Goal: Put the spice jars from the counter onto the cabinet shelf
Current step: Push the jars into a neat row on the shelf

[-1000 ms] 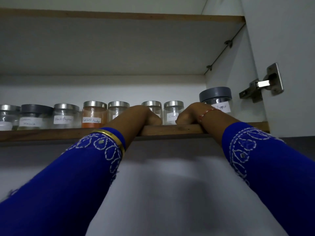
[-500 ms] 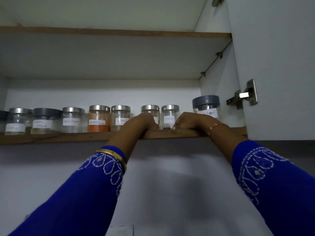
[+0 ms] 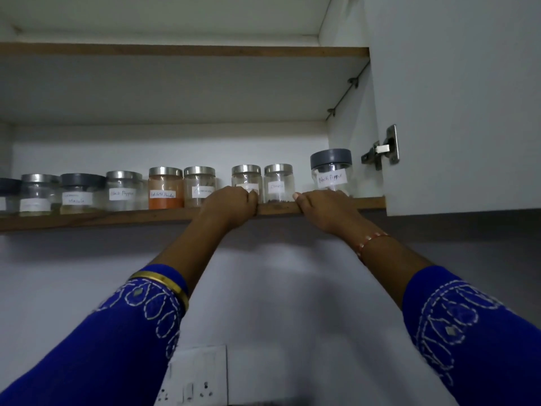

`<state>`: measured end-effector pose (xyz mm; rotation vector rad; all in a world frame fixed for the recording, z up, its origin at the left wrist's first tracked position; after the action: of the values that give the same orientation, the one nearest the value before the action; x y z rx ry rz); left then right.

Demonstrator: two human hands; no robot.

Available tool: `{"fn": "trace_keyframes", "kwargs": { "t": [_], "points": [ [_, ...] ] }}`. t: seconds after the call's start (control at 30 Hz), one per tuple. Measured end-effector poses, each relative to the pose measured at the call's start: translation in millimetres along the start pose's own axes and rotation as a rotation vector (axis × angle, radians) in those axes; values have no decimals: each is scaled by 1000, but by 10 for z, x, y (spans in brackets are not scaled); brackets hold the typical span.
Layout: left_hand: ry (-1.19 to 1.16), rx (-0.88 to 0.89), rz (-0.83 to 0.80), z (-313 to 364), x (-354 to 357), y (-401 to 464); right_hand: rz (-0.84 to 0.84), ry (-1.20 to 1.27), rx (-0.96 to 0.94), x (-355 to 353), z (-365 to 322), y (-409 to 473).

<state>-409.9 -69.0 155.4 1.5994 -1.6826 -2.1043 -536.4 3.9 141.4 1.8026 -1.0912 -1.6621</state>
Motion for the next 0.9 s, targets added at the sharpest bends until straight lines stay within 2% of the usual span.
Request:
{"fn": "trace_keyframes", "kwargs": {
  "t": [0.1,0.2,0.3,0.4,0.6,0.77,0.9],
  "points": [
    [159,29,128,93,-79,-126,51,-36,-64,-3,40,-68],
    [194,56,211,153,-79,-201,20,10,-70,-10,133,-96],
    [154,56,250,186,-47,-286,-47,146,-23,-79,254,-108],
    [122,24,220,190,-25,-292,-130,231,66,-116,459,-76],
    [2,83,19,674,138,-45,-188,222,165,-214,702,16],
    [-278,-42,-296,956,371,232,-304,120,205,-159,687,141],
    [-407,-78,-449,1167,400,292,-391,32,232,-38,689,225]
  ]
}}
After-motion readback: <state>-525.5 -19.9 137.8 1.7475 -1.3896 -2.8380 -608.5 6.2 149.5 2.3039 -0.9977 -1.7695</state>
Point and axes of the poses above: each hand's wrist, its own y-axis towards the middle knuckle, its own x-axis out of the palm, z = x × y, the point moved 10 cm from there along y, towards the middle knuckle, and after that the axes turned 9 degrees about x, right-handed, at the moved point
